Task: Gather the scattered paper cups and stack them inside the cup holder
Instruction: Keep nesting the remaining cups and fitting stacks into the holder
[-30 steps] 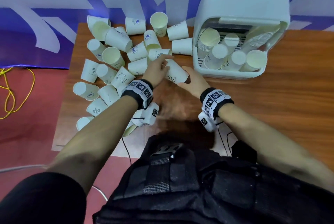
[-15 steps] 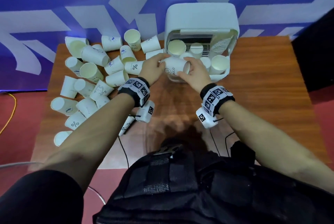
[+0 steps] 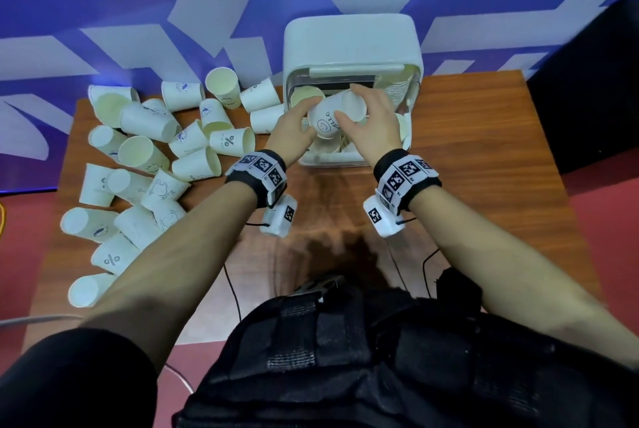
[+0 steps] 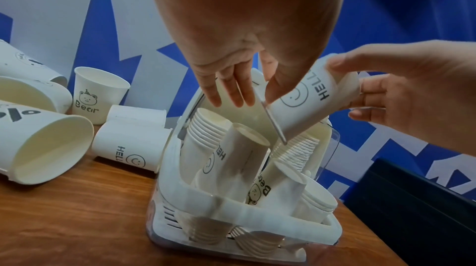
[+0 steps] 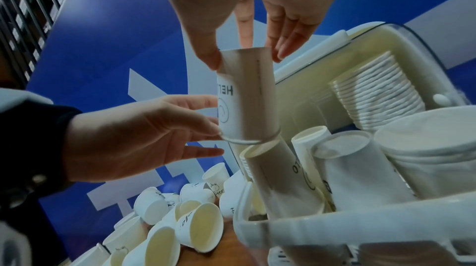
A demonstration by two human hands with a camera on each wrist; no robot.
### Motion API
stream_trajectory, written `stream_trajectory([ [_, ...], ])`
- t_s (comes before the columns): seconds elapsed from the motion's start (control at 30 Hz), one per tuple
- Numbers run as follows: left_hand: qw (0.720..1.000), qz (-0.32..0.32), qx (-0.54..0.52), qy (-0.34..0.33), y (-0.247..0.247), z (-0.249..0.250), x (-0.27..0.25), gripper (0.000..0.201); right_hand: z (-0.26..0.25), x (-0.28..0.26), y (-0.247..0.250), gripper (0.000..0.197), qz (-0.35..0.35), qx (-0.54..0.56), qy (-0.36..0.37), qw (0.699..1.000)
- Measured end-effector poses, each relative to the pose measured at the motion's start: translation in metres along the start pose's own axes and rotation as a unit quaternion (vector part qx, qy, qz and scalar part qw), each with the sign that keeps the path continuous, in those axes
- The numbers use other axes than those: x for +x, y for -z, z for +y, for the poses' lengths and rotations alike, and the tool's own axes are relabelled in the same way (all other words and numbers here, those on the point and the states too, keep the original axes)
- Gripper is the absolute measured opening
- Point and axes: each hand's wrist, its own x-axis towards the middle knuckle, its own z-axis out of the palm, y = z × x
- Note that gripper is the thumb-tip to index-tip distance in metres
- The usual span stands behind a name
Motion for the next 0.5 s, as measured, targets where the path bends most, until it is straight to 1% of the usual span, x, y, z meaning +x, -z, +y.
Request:
stream_trajectory([
  [0.1, 1.000, -0.015, -0.013, 0.011, -0.004, 0.001, 0.004, 0.055, -0.001, 0.008, -0.002, 0.053, 0.007, -0.037, 0.011, 0.999],
  [0.2, 0.999, -0.031, 0.003, 0.027, -0.007, -0.003, 0.007, 0.057, 0.004, 0.012, -0.006, 0.052, -0.029, -0.066, 0.007, 0.997],
  [0.33, 0.998, -0.050, 0.021, 0.042, -0.011, -0.012, 0.005, 0.053, 0.012, 0.013, -0.012, 0.052, -0.078, -0.101, 0.004, 0.992],
  [0.5, 0.997, -0.059, 0.012, 0.054, -0.014, -0.017, 0.006, 0.051, 0.019, 0.013, -0.016, 0.056, -0.092, -0.097, -0.001, 0.991],
])
